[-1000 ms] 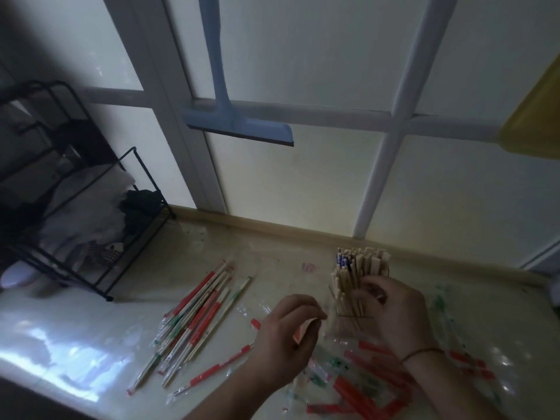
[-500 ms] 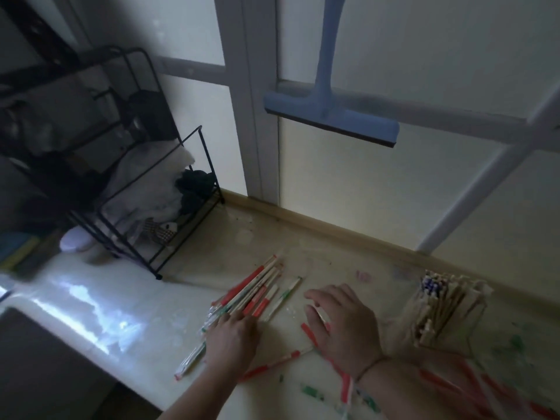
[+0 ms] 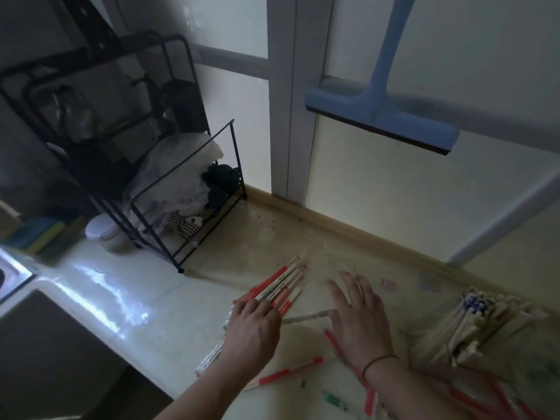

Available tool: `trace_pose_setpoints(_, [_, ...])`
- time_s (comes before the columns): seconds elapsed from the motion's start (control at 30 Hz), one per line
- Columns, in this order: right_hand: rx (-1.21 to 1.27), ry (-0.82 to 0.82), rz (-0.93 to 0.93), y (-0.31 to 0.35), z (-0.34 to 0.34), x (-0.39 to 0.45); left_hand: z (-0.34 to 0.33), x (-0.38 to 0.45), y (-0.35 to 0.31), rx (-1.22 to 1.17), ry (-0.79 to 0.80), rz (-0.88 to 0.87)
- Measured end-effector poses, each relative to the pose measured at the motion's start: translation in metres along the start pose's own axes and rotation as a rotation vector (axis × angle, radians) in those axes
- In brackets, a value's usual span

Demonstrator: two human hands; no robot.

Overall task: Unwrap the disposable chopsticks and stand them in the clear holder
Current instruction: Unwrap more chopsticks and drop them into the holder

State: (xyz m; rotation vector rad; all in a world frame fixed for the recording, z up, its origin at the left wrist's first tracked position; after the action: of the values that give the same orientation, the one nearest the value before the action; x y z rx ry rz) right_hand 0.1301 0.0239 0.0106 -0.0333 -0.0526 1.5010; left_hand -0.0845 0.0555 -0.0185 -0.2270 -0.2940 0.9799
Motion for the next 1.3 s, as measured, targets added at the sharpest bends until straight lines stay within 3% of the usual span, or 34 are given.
trace_pose_setpoints(0.1, [-0.023,-0.113,0.068,-0.017,-0.004,-0.016,0.026,0.006,0.001,0.062,-0.069,-0.111])
trace_pose_setpoints(0.2, [0.138,-0.148,0.061,-0.027,0.001,-0.035,0.046,0.023,-0.007,0.069,-0.059,-0.105])
trace_pose_setpoints(0.33, [0.48,-0.018,-0.127,-0.039,0.029,-0.062,0.05,0.044,-0.032,-0.142,-0.134,-0.031])
trace_pose_setpoints(0.4, [0.678,0.093,-0.245,-0.049,0.04,-0.074,0.056,0.05,-0.056,-0.473,-0.229,0.162])
trace_pose_setpoints(0.53, [1.17,0.233,-0.336,-0.068,0.07,-0.104,0.081,0.065,-0.123,-1.546,-0.152,0.561])
trace_pose_setpoints(0.6, [1.305,0.277,-0.356,-0.075,0.085,-0.123,0.092,0.069,-0.15,-1.714,-0.143,0.574])
trace_pose_setpoints(0.73, [1.46,0.227,-0.404,-0.091,0.099,-0.156,0.103,0.063,-0.193,-1.859,-0.144,0.563])
trace_pose_setpoints(0.93, [1.582,0.255,-0.41,-0.101,0.11,-0.187,0.105,0.048,-0.228,-1.86,-0.061,0.53])
trace_pose_setpoints(1.3, [1.492,0.198,-0.381,-0.115,0.106,-0.192,0.095,0.033,-0.262,-1.863,0.047,0.52])
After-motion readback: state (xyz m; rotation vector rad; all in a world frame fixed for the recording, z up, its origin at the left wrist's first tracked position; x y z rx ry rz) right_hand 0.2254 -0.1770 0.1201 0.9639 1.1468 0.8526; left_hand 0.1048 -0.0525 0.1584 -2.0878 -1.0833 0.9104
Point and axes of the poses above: each hand's wrist, its own x-axis towards the middle knuckle, its own z-axis out of the back of the hand, y = z × x, the point moved 1 cm from there along x, towards the middle knuckle, and after that the axes turned 9 degrees about -x, right-handed, at the moved point
